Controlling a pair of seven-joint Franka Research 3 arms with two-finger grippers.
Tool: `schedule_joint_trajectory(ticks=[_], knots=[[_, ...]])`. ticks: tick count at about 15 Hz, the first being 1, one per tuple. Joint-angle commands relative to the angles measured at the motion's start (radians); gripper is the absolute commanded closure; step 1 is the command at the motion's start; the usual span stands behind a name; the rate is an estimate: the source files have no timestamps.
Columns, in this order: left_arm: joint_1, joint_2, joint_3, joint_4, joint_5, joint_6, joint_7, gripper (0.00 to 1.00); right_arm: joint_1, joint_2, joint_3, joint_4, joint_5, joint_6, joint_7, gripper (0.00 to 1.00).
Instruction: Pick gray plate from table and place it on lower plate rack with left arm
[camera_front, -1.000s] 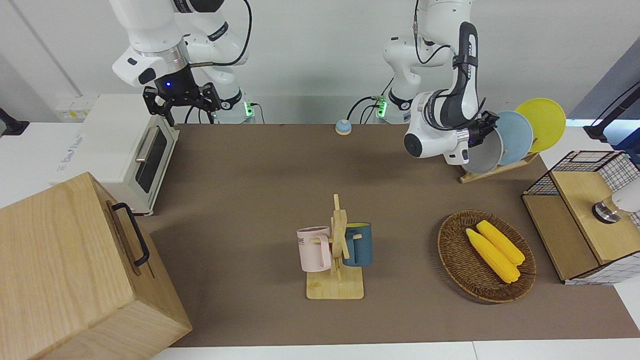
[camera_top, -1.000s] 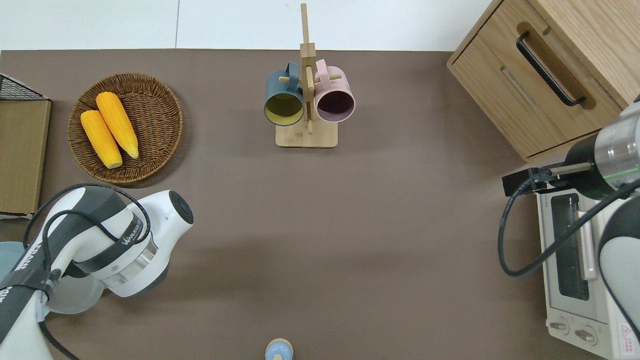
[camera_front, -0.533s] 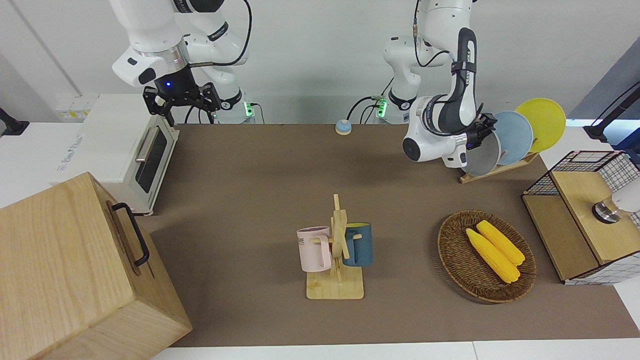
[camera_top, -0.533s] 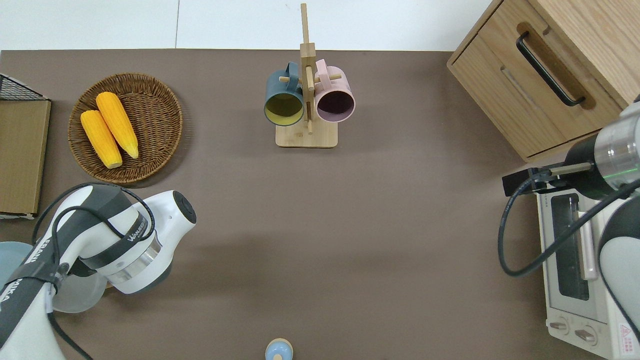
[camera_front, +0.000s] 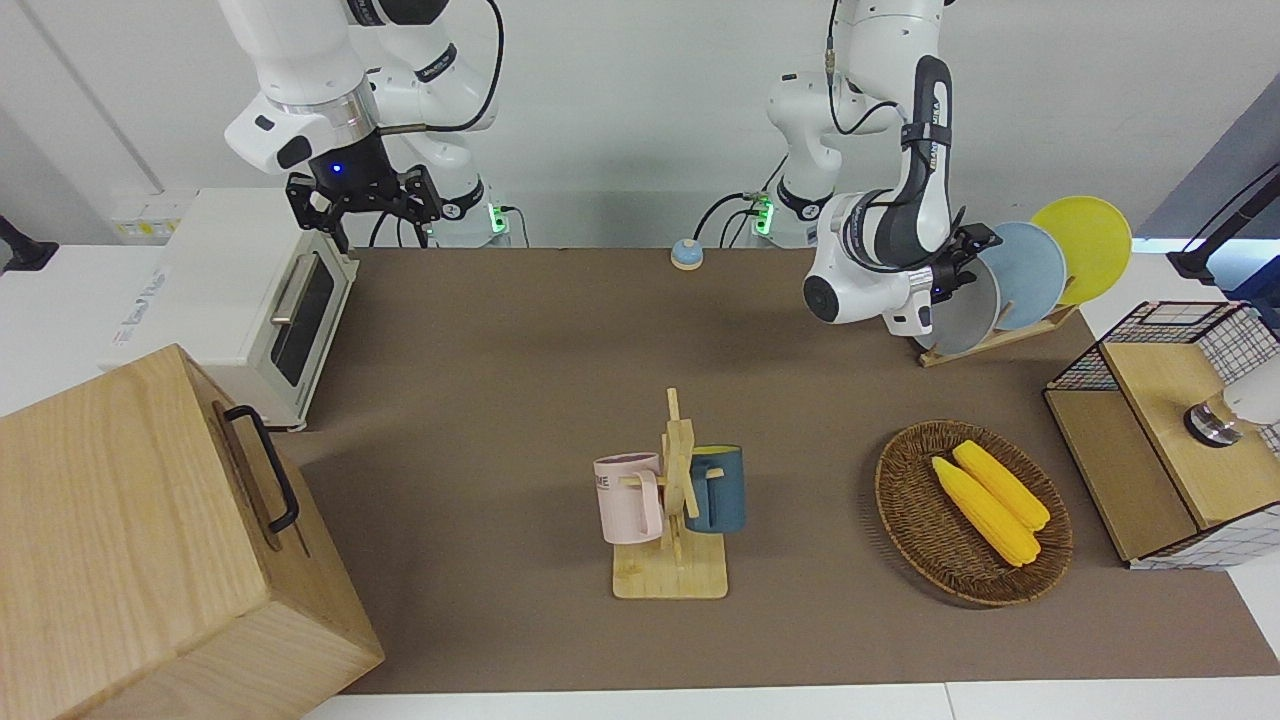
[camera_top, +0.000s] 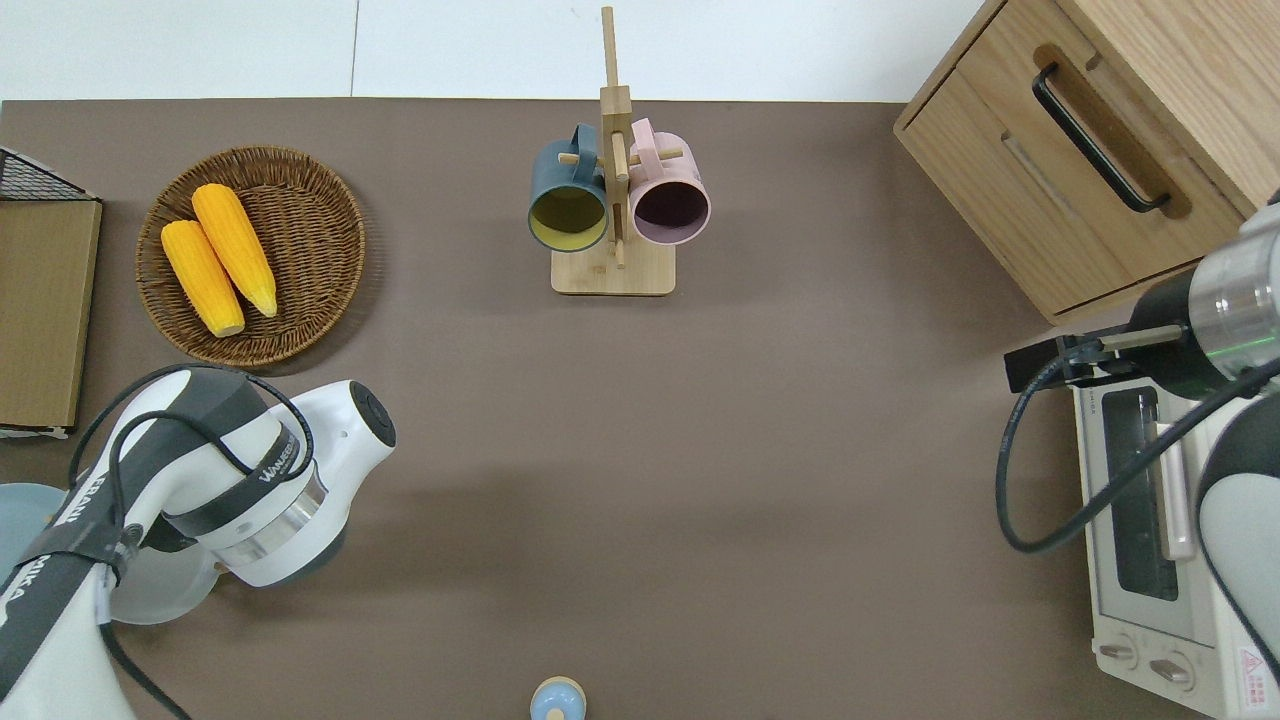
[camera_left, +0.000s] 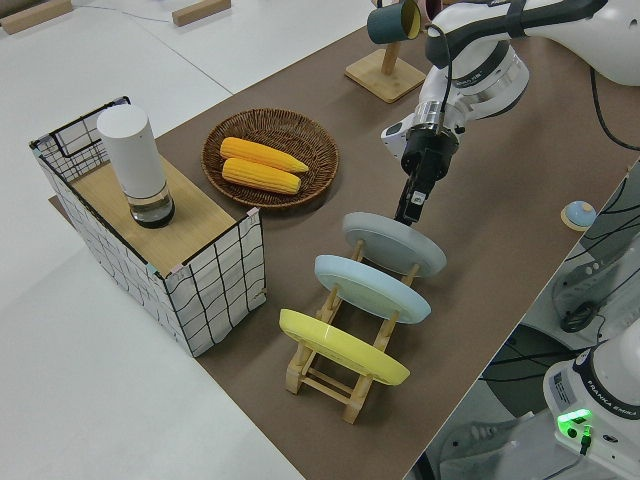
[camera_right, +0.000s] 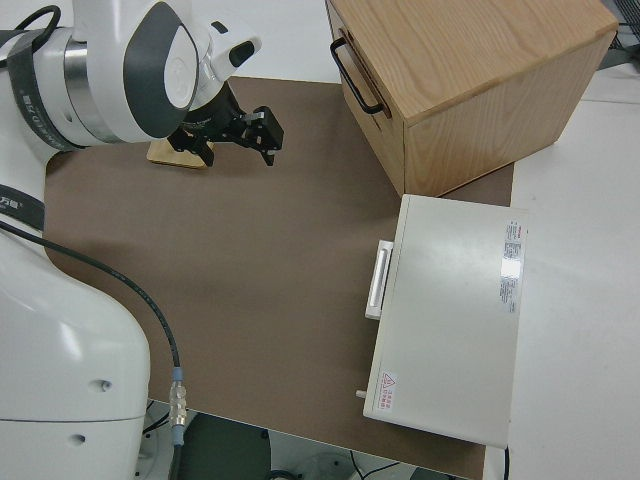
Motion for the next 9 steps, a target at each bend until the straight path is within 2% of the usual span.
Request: schedule_joint_trajectory(ticks=[1,5,9], knots=[[-0.011,0.01,0.005,0.029,0.013,-0.025,0.045,0.0,-0.019,-0.003,0.018,0.009,-0.002,-0.013,0.013,0.017],[-0.015,0.006,0.0,0.11,-0.008,-0.042,0.169,0.0,-0.019,-0.003,0.018,0.009,-0.002,-0.014,0.013,0.017],[-0.013,0.004,-0.035,0.247,-0.079,-0.071,0.287,0.0,-0.02,-0.003,0.018,0.009,-0.002,-0.014,0.013,0.017]])
